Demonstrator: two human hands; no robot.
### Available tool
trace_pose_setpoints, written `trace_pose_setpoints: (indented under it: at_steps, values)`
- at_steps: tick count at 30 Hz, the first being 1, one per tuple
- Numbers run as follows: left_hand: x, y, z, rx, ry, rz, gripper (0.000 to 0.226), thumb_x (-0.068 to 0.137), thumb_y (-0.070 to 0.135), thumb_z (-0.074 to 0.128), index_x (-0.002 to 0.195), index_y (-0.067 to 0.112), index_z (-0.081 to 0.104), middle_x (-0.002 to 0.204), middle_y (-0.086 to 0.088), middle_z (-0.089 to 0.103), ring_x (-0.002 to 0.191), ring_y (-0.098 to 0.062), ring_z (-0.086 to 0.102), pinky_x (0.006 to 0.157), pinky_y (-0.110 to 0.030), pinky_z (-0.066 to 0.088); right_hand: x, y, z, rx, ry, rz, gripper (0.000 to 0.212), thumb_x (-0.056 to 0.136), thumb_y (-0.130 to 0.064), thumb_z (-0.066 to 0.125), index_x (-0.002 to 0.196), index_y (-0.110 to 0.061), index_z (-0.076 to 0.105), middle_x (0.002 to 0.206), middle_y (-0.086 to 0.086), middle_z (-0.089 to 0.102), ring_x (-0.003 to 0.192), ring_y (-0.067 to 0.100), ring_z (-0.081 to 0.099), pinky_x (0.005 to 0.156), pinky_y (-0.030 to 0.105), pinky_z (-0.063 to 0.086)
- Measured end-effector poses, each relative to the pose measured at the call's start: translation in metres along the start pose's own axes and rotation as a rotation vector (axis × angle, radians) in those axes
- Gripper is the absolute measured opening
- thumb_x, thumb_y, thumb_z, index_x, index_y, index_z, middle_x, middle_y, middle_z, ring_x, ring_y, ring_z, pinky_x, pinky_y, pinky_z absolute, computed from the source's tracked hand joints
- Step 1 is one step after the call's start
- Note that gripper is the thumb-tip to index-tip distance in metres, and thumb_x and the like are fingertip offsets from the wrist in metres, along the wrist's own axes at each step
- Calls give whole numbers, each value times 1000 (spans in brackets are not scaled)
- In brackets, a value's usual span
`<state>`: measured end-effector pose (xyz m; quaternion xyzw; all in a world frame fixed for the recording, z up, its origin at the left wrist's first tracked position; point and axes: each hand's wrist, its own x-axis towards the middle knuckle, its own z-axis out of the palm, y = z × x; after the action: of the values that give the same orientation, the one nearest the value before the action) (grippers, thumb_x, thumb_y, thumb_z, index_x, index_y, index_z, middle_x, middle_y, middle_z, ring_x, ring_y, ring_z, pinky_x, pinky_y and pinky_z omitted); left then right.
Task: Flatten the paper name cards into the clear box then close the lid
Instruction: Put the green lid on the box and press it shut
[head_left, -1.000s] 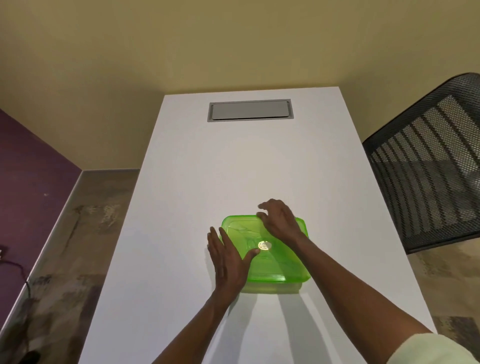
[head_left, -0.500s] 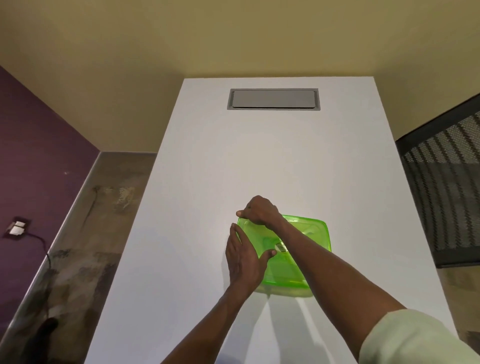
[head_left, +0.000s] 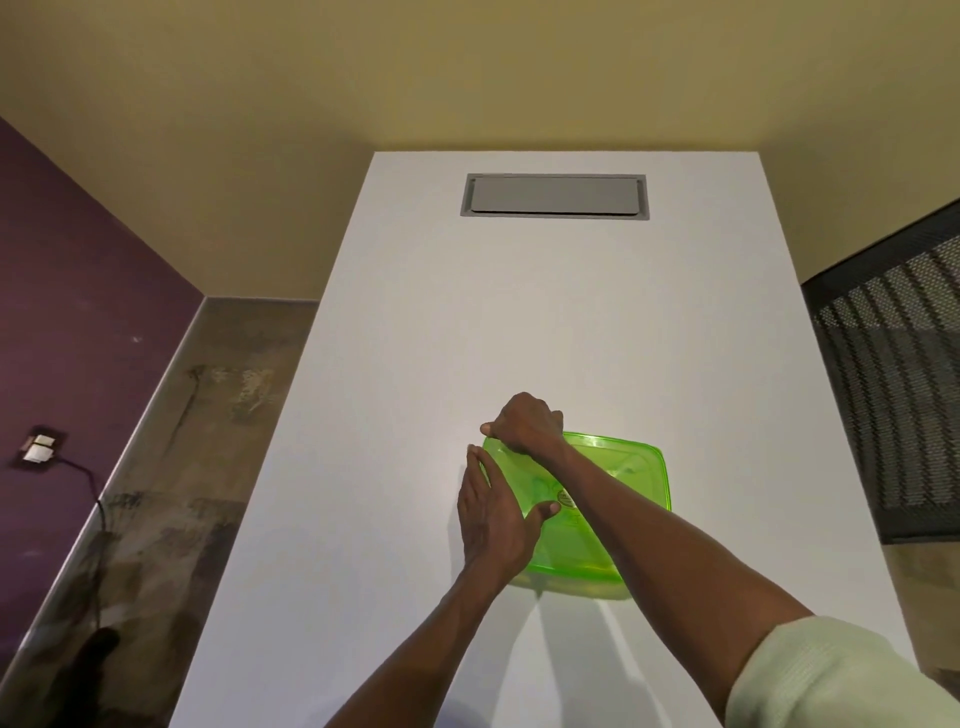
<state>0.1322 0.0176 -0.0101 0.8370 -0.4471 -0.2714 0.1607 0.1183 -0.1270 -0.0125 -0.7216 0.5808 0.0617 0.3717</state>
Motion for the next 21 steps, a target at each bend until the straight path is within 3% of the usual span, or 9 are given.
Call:
trace_pose_setpoints:
  at_steps: [5, 8, 10, 14, 16, 18, 21]
  values:
    - [0, 0, -1, -7, -23, -17, 119, 76, 68, 58, 149, 2, -9, 159, -15, -4, 147, -26, 1, 119, -38, 11, -3, 8, -1, 117, -2, -52, 38, 73, -47, 72, 85, -11, 72, 87, 5, 72, 93, 27, 63, 84, 37, 44]
    - [0, 0, -4, -29, -45, -6, 116, 78, 62, 61, 150, 3, -9, 159, -14, -5, 147, -25, -1, 119, -38, 11, -23, 18, 2, 55, 164, -167, 41, 78, -51, 69, 104, -20, 71, 109, 4, 66, 107, 24, 57, 87, 36, 42]
    - [1, -4, -6, -74, -58, 6, 110, 81, 55, 64, 150, 4, -6, 159, -13, -2, 147, -25, 1, 119, -36, 11, -42, 28, 8, 58, 285, -237, 39, 83, -41, 67, 115, -19, 67, 116, 6, 60, 111, 25, 50, 91, 37, 39]
    - [5, -17, -11, -250, -27, -54, 79, 91, 28, 61, 150, 4, 14, 153, -20, 23, 141, -31, 22, 113, -35, 19, -80, 50, 16, 8, 478, -341, 26, 81, -26, 68, 103, -12, 71, 102, 7, 61, 99, 27, 51, 83, 36, 41]
    - [7, -29, -17, -367, 2, -178, 62, 91, 25, 61, 144, 4, 35, 143, -16, 43, 131, -29, 40, 108, -35, 31, -96, 55, 20, 8, 500, -365, 21, 79, -24, 69, 96, -12, 72, 94, 5, 61, 93, 24, 52, 79, 36, 42]
    - [4, -41, -23, -494, -12, -279, 42, 88, 24, 64, 127, 8, 58, 118, -10, 64, 108, -24, 58, 94, -34, 43, -113, 53, 23, 107, 397, -414, 20, 78, -22, 69, 96, -12, 73, 89, 5, 61, 90, 22, 54, 78, 35, 43]
    - [-9, -56, -27, -752, -61, -371, 11, 84, 18, 69, 90, 10, 75, 83, -12, 72, 72, -22, 63, 71, -32, 52, -128, 45, 29, 87, 196, -486, 19, 77, -22, 70, 93, -12, 74, 84, 8, 63, 85, 23, 58, 73, 34, 44]
